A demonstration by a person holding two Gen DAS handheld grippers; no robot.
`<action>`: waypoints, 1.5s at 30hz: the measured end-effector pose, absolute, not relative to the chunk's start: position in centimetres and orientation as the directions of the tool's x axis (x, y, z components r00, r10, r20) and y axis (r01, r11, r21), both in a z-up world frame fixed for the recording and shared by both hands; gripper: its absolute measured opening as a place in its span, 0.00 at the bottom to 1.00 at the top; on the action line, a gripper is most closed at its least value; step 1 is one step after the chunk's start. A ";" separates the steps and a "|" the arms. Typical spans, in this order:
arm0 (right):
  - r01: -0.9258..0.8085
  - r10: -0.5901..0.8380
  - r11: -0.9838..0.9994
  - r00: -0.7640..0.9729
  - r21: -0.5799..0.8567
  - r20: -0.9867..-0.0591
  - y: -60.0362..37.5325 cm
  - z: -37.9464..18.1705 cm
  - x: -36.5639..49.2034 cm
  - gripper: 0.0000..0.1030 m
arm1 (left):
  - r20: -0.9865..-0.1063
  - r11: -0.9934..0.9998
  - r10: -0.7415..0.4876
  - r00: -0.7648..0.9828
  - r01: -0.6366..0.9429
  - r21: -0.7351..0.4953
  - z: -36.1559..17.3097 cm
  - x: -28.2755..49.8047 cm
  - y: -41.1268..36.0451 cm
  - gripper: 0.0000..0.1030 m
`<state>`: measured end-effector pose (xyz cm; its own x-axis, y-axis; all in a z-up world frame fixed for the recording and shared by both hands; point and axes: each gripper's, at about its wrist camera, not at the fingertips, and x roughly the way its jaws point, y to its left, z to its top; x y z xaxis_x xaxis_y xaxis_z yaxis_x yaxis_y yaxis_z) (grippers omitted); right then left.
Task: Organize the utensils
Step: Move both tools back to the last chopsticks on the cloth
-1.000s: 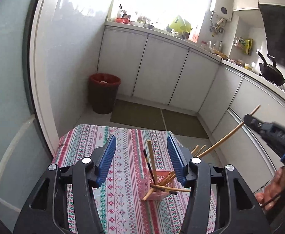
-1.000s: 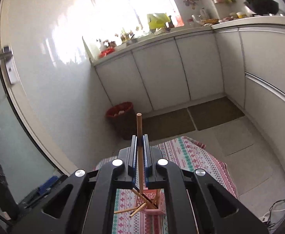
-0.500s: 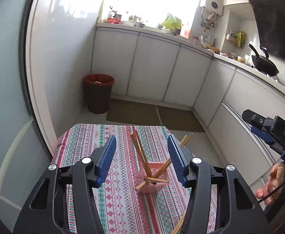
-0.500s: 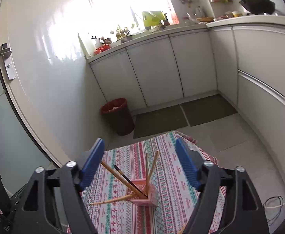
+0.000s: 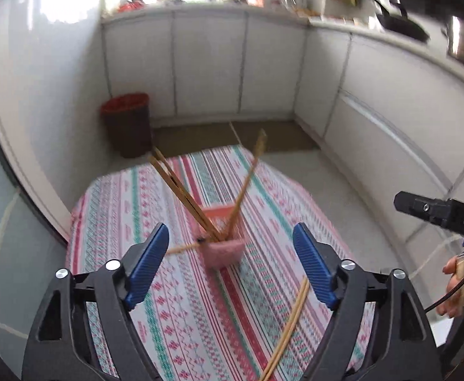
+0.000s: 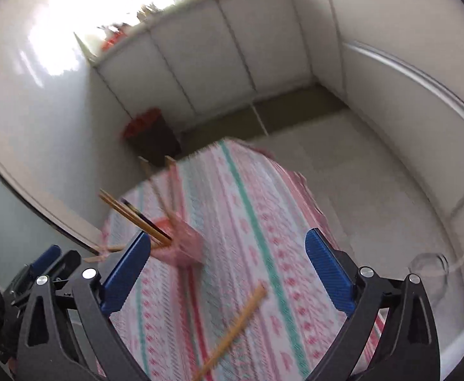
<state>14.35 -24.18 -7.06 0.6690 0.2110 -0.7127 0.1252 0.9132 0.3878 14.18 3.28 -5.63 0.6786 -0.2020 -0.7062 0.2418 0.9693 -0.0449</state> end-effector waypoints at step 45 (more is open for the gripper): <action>0.395 0.458 0.691 0.409 0.605 -0.789 -32.1 -17.6 13.9 0.92 | -0.980 0.945 -0.165 0.109 0.302 -0.125 -26.8 23.0 -5.8 0.66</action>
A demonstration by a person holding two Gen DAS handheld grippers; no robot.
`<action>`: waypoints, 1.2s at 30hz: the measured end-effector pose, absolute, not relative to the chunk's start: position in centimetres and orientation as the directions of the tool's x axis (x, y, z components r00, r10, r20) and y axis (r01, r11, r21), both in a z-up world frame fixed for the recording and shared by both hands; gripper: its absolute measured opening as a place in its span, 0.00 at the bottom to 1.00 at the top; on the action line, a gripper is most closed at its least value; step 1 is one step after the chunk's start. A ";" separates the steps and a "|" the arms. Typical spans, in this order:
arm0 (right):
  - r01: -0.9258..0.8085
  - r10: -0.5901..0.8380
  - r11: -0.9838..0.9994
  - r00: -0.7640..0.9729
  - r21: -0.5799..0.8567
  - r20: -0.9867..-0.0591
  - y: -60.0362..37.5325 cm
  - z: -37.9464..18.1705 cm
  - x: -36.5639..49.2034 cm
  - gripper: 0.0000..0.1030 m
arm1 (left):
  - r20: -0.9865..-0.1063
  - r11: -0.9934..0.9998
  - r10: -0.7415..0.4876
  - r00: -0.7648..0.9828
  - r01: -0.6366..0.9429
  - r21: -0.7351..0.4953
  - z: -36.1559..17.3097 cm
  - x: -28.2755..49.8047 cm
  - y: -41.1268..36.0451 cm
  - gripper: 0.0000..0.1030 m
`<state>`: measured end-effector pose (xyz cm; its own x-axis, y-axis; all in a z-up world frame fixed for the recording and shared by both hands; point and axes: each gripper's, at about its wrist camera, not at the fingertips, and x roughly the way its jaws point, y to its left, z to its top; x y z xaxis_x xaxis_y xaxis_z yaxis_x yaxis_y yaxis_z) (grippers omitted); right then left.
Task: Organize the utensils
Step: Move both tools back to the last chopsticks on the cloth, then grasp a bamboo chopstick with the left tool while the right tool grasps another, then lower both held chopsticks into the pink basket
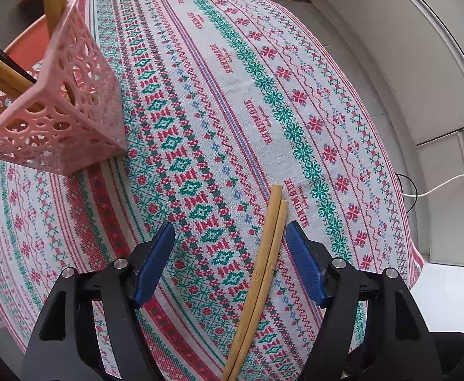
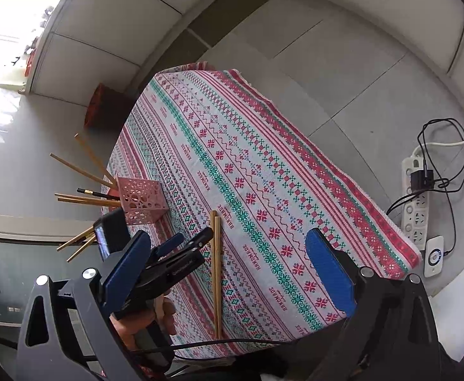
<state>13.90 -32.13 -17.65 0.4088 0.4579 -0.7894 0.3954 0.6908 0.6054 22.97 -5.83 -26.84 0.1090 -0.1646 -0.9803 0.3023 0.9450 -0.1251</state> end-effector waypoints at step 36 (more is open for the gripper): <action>0.248 0.164 0.947 0.177 0.206 -0.970 -16.3 -28.0 18.6 0.73 | -0.758 0.928 -0.250 0.603 0.372 -0.010 -6.9 11.1 1.8 0.06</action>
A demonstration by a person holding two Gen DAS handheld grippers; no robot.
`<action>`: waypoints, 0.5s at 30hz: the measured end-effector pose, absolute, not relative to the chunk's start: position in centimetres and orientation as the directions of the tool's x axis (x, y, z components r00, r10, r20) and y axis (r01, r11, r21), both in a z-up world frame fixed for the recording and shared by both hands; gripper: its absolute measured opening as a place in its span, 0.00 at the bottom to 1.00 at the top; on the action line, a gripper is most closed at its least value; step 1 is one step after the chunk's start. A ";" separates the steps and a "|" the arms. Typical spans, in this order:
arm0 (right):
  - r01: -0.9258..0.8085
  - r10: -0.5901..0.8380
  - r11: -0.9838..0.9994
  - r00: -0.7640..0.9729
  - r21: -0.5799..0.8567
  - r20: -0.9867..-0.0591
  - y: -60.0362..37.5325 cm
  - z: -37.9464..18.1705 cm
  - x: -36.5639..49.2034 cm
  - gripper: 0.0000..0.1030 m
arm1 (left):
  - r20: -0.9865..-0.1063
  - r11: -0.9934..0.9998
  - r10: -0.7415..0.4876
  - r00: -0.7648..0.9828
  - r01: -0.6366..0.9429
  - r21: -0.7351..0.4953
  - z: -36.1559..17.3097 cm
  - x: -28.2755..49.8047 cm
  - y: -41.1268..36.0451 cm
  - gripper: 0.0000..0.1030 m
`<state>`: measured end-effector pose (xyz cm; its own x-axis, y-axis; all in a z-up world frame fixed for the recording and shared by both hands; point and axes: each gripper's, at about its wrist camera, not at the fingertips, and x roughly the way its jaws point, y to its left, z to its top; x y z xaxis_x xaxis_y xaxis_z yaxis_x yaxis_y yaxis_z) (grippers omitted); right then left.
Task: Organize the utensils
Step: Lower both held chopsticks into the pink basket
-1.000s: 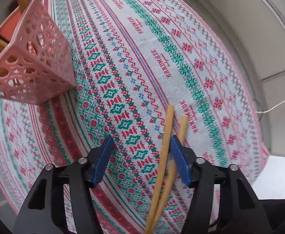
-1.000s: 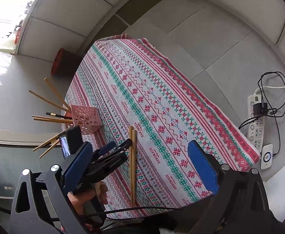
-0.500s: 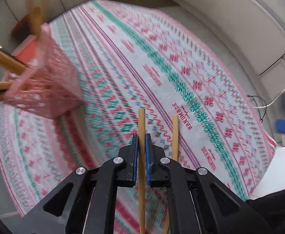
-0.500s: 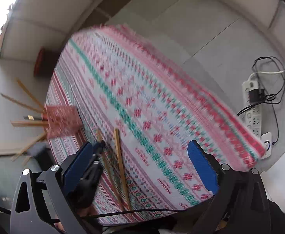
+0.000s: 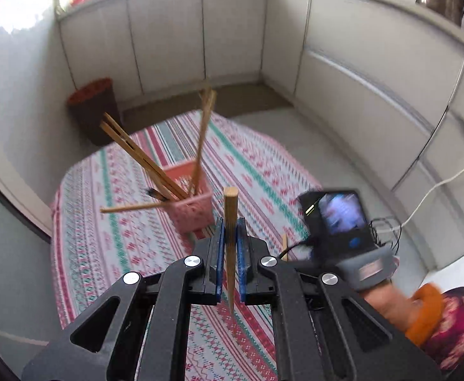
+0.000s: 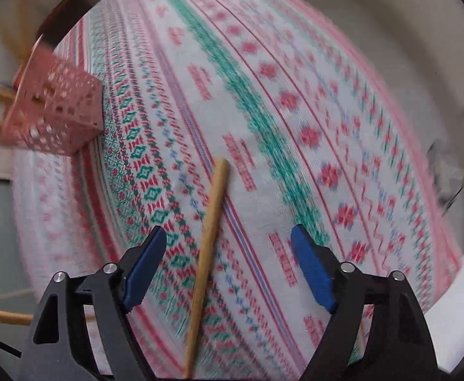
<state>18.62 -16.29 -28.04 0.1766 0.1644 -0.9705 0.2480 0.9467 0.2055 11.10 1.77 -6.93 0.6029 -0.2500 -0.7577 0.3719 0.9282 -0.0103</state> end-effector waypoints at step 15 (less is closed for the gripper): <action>0.126 0.215 0.943 0.473 0.307 -0.854 -18.0 -18.0 15.6 0.07 | -0.611 0.924 -0.375 0.697 0.337 -0.183 -0.9 10.4 6.7 0.06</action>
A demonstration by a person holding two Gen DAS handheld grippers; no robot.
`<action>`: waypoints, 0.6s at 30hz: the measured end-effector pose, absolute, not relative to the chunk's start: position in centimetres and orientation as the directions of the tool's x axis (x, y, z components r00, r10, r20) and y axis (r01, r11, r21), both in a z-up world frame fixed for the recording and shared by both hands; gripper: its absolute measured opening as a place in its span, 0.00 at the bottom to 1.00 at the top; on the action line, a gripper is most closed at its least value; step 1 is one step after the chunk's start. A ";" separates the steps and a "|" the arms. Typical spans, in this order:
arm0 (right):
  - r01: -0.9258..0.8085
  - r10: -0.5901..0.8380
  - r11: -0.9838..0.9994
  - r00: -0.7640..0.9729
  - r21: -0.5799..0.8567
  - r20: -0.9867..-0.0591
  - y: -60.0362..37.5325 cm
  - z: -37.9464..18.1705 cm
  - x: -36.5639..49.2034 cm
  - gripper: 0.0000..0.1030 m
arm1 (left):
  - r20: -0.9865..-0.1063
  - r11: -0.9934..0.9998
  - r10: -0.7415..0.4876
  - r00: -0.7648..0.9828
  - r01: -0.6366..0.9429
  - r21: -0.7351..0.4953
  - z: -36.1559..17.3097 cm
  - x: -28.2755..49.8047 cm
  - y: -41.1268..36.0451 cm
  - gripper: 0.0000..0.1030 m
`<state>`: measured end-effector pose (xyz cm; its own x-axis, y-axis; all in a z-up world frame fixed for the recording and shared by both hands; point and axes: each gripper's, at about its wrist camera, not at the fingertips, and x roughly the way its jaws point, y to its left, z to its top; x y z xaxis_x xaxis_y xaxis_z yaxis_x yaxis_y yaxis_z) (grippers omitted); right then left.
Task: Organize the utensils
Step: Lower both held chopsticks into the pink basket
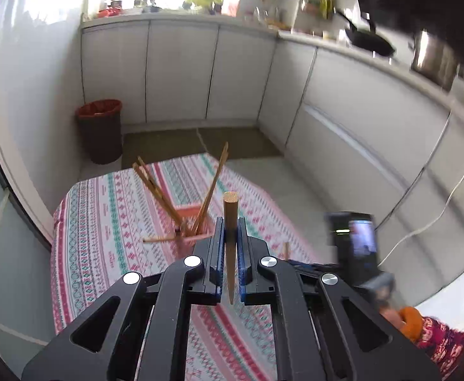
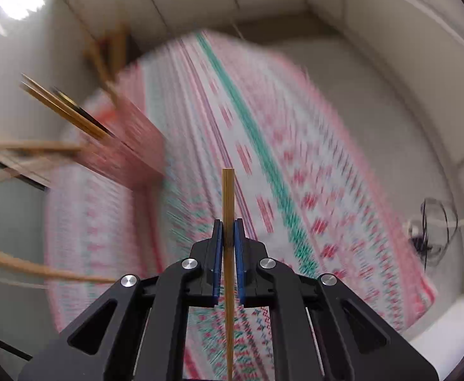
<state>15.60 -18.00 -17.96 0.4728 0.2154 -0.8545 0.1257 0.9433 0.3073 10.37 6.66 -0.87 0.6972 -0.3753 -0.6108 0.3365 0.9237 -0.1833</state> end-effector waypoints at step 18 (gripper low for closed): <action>-0.108 0.333 0.868 0.851 0.485 -0.406 -21.0 3.0 15.0 0.07 | -0.448 0.983 -0.160 0.880 0.102 -0.151 1.2 18.5 5.3 0.06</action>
<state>14.96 -21.02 3.01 0.8513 0.3326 -0.4057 -0.1077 0.8677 0.4853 18.51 5.32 1.23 0.8798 -0.1598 -0.4477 0.1016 0.9833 -0.1512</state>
